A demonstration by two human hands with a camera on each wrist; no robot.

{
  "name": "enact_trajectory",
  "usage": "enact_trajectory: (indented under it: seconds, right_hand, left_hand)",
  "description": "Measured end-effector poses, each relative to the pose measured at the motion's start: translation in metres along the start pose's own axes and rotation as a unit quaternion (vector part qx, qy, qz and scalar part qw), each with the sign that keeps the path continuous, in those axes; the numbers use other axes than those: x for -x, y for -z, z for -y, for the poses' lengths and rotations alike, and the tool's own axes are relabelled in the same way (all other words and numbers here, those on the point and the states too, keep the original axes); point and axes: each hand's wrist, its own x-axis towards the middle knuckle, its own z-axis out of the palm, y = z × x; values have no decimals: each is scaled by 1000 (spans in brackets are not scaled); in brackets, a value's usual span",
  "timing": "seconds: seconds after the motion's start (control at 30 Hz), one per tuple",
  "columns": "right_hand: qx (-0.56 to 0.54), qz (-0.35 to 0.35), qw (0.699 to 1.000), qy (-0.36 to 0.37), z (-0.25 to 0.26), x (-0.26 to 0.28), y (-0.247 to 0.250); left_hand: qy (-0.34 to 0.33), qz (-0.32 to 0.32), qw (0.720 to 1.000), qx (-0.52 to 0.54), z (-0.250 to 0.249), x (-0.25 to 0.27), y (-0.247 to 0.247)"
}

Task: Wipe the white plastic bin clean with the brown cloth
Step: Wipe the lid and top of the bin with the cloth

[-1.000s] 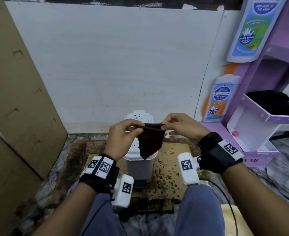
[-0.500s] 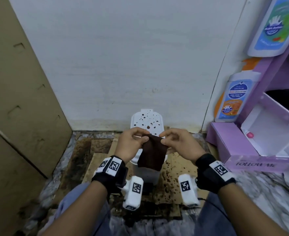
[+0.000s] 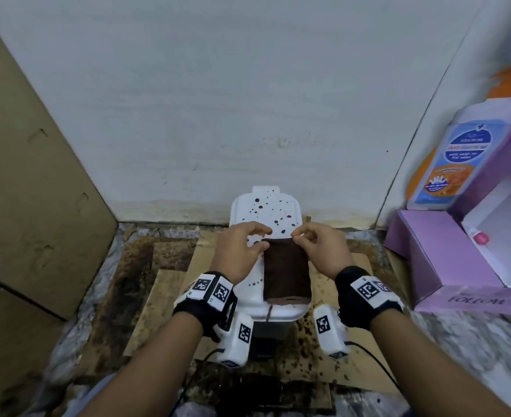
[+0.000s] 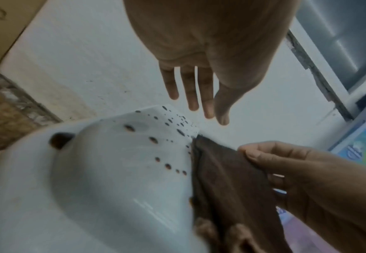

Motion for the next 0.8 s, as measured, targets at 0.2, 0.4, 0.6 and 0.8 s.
enact_trajectory:
  seconds: [0.2, 0.4, 0.6, 0.8]
  right_hand:
    - [126, -9, 987, 103, -10, 24, -23]
    - [302, 100, 945, 79, -6, 46, -63]
    - [310, 76, 945, 71, -9, 32, -74]
    - [308, 92, 942, 94, -8, 53, -72]
  left_hand:
    - [131, -73, 983, 107, 41, 13, 3]
    - [222, -34, 950, 218, 55, 30, 0]
    - [226, -33, 944, 240, 52, 24, -12]
    - [241, -52, 943, 222, 44, 21, -20]
